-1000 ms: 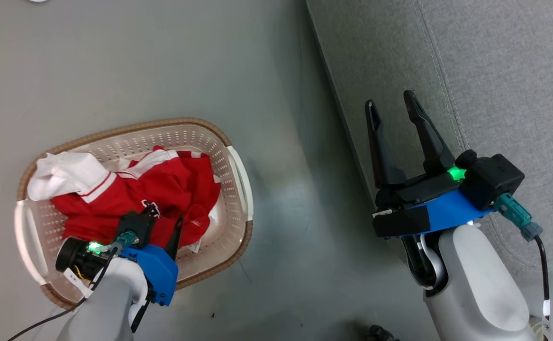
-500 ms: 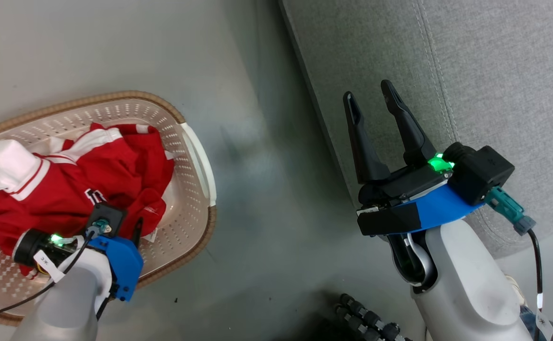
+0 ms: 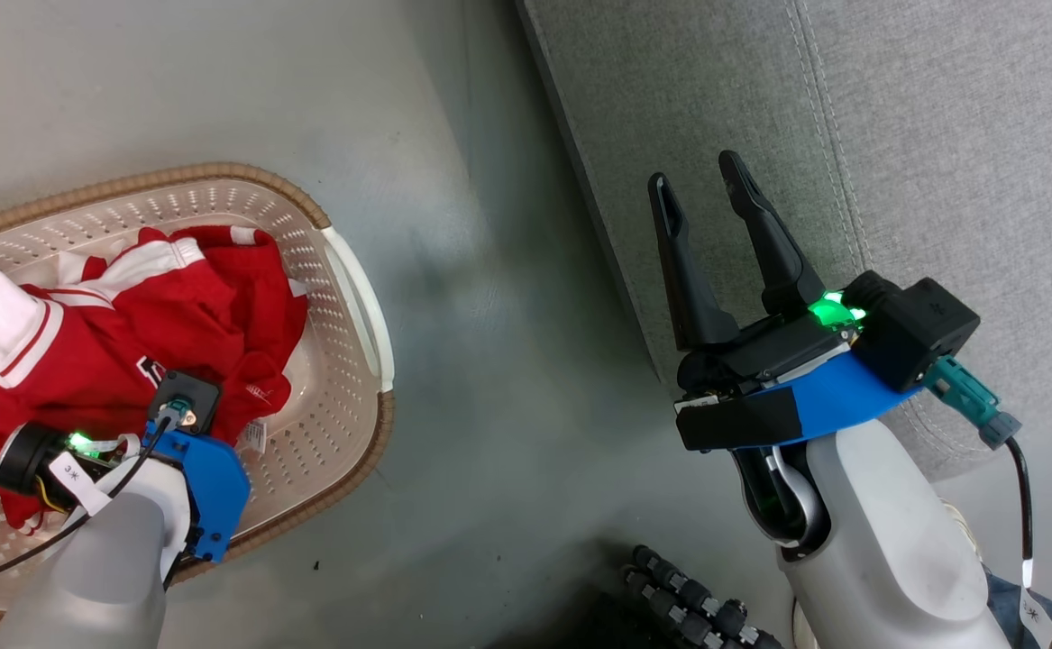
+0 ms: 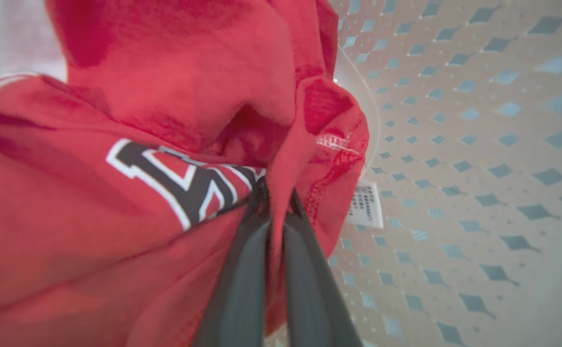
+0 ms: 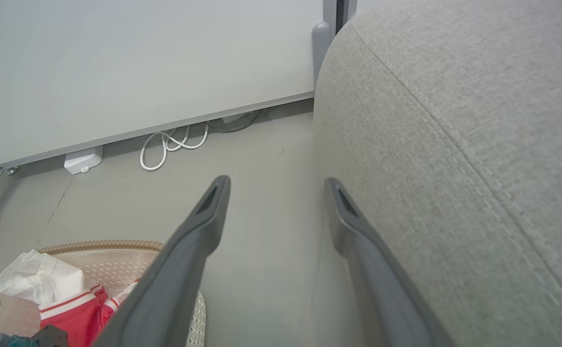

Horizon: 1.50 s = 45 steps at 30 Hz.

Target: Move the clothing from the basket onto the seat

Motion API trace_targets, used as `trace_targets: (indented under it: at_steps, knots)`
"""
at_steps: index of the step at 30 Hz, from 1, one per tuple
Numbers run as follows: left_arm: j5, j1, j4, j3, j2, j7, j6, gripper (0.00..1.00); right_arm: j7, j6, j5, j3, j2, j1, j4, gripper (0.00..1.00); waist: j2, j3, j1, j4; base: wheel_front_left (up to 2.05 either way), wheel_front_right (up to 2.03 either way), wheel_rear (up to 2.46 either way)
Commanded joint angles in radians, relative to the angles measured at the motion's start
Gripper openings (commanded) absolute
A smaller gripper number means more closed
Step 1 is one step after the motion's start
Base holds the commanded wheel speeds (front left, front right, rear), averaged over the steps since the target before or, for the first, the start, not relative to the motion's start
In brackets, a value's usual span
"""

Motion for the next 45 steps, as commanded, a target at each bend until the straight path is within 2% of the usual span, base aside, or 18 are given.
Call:
trace_targets:
  at_steps: [1,13,19,28,32,33,38,41,45]
  knots:
    - [-0.005,-0.016,0.007,-0.004,0.003,-0.007,-0.002,0.0,-0.005,-0.001,0.007,0.001,-0.001,-0.002,-0.001,1.0,0.0,-0.002,0.0,0.004,0.0,0.0,0.0]
    - [-0.036,-0.026,0.038,-0.01,-0.014,-0.026,-0.007,0.0,-0.005,-0.001,-0.006,-0.008,-0.001,-0.015,0.01,1.0,0.0,-0.015,0.0,0.021,0.0,0.0,0.0]
    - [-0.06,-0.009,0.052,-0.008,-0.044,-0.045,-0.01,0.0,-0.005,-0.001,-0.025,-0.011,-0.001,-0.006,0.035,1.0,0.0,-0.08,0.0,0.05,0.0,0.0,0.0]
    - [-0.087,0.038,0.068,-0.022,-0.118,-0.084,-0.024,0.0,-0.005,-0.001,-0.071,-0.043,-0.001,0.046,0.093,1.0,0.0,-0.274,0.0,0.123,0.0,0.0,0.0]
    - [-0.092,0.083,0.075,-0.054,-0.167,-0.105,-0.038,0.0,-0.005,-0.001,-0.116,-0.071,-0.002,0.095,0.144,1.0,0.0,-0.429,0.0,0.183,0.0,0.0,0.0]
    - [-0.092,0.083,0.075,-0.054,-0.167,-0.105,-0.038,0.0,-0.005,-0.001,-0.116,-0.071,-0.002,0.095,0.144,1.0,0.0,-0.429,0.0,0.183,0.0,0.0,0.0]
    - [-0.121,0.131,0.065,-0.08,-0.195,-0.123,-0.053,0.0,0.006,-0.001,-0.151,-0.105,-0.002,0.159,0.187,1.0,0.0,-0.58,0.0,0.243,0.0,0.0,0.0]
    - [-0.162,0.159,0.031,-0.098,-0.201,-0.132,-0.057,0.0,0.025,-0.001,-0.165,-0.122,-0.002,0.199,0.193,1.0,0.0,-0.653,0.0,0.273,0.0,0.0,0.0]
    - [-0.271,0.206,-0.088,-0.185,-0.202,-0.103,-0.06,0.0,0.051,-0.001,-0.178,-0.14,-0.002,0.259,0.181,1.0,0.0,-0.736,0.0,0.306,0.0,0.0,0.0]
